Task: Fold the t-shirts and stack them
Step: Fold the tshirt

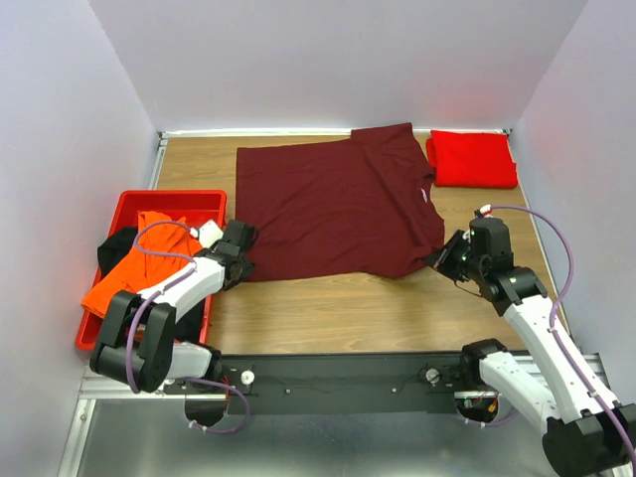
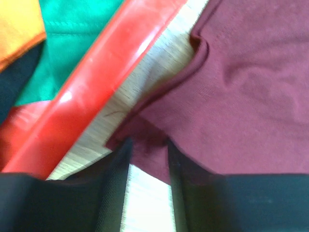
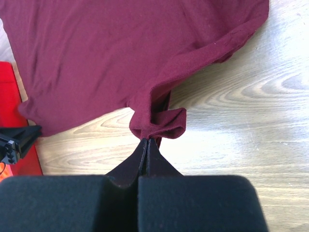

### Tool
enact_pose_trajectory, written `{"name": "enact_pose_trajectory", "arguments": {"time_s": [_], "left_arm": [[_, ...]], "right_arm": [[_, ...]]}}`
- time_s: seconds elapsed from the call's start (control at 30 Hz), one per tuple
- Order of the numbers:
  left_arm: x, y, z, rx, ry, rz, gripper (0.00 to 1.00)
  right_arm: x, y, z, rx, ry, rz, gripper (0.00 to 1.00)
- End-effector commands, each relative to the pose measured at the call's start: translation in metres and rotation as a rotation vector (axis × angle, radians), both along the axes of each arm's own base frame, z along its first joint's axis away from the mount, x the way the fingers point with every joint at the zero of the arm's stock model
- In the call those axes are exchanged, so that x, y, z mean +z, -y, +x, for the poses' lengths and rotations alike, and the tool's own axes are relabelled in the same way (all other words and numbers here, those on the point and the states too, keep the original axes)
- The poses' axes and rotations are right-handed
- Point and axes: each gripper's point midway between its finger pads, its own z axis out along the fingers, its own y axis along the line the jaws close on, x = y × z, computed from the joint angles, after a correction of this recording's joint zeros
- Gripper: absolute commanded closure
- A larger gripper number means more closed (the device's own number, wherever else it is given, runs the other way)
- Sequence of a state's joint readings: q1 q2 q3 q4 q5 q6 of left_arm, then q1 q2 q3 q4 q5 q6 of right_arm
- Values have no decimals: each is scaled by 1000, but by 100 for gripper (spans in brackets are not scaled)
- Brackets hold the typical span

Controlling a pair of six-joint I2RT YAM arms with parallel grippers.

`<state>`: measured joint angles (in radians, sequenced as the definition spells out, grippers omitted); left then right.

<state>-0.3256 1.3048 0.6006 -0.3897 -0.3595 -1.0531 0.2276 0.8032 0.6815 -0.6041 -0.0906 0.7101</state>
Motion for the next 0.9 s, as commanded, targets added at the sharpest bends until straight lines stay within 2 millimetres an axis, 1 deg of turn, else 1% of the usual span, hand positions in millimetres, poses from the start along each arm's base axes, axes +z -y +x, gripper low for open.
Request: {"name": "enact_pose_trajectory", "arguments": {"time_s": [0.0,0.07,0.13,0.17,0.2,0.27,0.3,0.33,0.43,0.5,0.57,0.6,0.63,0.67,0.73,0.77,0.8,0.83,0.87], "left_arm": [[-13,-16,-9,8,-59,82,73],[-15,-17,-12,-1,-67,92,84],[-14,-18,-12,-10,-62,98,98],[-12,-18,-11,-14,-56,99,100],[-10,-18,-10,-23,-53,99,100],[1,-14,-3,-54,-22,95,100],[4,-14,-3,-54,-14,92,100],[14,-12,3,-69,15,87,100],[30,-10,7,-83,48,85,100],[44,-10,9,-96,79,82,100],[49,-8,9,-104,94,74,100],[53,-6,10,-111,105,62,100],[52,-5,9,-119,103,58,100],[55,-3,10,-127,115,48,100],[55,0,9,-141,120,35,100],[57,1,10,-147,130,29,100],[56,2,9,-155,128,26,100],[56,3,10,-159,131,22,100],[54,3,9,-161,126,20,100]], "right_arm": [[7,7,2,-18,28,-32,100],[7,7,1,-15,31,-32,100],[8,7,1,-12,32,-29,99],[7,6,0,-10,28,-27,99],[7,6,0,-9,30,-25,100],[9,5,-1,-4,34,-19,100],[9,4,-1,-2,34,-16,100],[9,5,-2,-4,35,-15,100],[7,4,-6,-3,24,-10,99],[5,3,-12,-11,5,9,100],[1,2,-20,-12,-19,26,99],[3,3,-24,-16,-14,33,100],[4,3,-27,-19,-14,41,99],[4,3,-34,-26,-34,50,100],[15,5,-39,-37,-21,55,100],[18,11,-46,-60,-24,40,100],[33,14,-46,-71,6,37,99],[34,21,-50,-95,2,13,99],[40,23,-51,-99,13,8,100]]}}
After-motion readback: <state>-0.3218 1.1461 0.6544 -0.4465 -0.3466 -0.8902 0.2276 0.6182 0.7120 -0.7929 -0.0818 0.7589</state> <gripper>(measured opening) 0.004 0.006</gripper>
